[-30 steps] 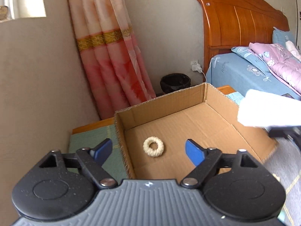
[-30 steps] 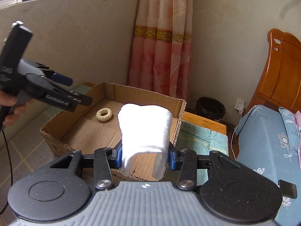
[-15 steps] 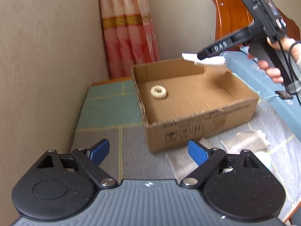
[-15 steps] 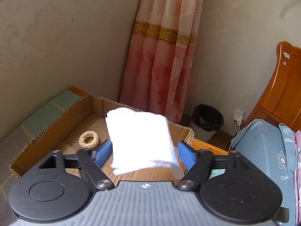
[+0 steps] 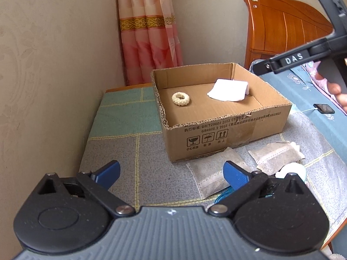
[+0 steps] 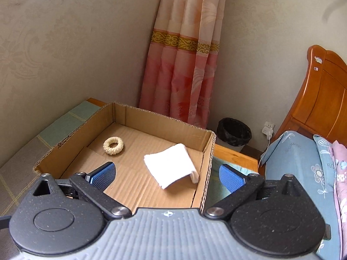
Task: Organize soft objects
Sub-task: 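Move the left tool toward the blue tasseled sachet while the right tool approaches the brown scrunchie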
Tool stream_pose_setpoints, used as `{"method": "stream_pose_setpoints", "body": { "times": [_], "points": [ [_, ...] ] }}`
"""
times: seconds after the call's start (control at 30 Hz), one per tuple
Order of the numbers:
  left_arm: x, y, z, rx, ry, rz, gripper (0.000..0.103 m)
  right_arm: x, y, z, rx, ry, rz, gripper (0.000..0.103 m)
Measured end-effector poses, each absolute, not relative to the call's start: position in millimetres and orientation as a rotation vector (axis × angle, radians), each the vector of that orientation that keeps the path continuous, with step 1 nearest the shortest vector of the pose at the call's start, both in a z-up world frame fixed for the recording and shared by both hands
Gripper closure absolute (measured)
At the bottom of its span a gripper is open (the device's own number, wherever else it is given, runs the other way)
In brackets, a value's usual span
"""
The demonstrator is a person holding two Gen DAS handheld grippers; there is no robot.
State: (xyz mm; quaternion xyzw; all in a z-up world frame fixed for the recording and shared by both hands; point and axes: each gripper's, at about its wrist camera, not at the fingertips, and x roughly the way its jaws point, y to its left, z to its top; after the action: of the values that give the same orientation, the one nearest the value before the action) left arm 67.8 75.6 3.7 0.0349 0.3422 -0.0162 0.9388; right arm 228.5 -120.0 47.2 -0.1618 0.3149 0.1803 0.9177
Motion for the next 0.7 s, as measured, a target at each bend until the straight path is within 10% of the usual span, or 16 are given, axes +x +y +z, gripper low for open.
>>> {"method": "stream_pose_setpoints", "body": {
  "times": [0.7],
  "points": [
    [45.3,65.7,-10.9,0.094,0.699,-0.047,0.002,79.0,-135.5,-33.9,-0.318,0.847,0.419,0.000]
  ]
}}
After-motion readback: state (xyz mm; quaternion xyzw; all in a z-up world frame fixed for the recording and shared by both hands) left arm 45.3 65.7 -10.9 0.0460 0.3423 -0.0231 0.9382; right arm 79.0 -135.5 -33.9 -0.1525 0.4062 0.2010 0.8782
